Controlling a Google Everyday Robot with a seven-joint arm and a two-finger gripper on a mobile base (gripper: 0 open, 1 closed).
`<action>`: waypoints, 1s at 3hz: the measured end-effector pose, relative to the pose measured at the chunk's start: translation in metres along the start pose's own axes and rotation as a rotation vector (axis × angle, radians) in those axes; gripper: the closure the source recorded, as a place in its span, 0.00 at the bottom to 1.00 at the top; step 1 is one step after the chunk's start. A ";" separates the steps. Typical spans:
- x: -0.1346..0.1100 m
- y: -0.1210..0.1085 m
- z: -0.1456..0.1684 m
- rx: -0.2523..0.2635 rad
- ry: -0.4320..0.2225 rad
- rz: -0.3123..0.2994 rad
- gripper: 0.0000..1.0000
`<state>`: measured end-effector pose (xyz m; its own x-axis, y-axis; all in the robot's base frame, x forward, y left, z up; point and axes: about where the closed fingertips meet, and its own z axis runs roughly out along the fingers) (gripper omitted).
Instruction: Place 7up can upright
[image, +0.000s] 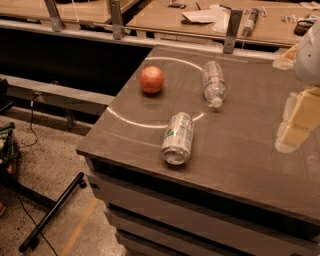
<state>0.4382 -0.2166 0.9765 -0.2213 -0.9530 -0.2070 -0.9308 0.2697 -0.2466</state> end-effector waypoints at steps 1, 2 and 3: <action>0.000 0.000 0.000 0.000 0.000 0.000 0.00; -0.016 0.005 0.020 -0.048 -0.016 0.009 0.00; -0.053 0.013 0.042 -0.116 -0.062 0.020 0.00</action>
Offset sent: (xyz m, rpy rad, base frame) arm 0.0123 0.0552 -0.0522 0.0821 0.1488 0.0156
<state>0.4496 -0.1570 0.9446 -0.2251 -0.9362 -0.2699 -0.9545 0.2675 -0.1316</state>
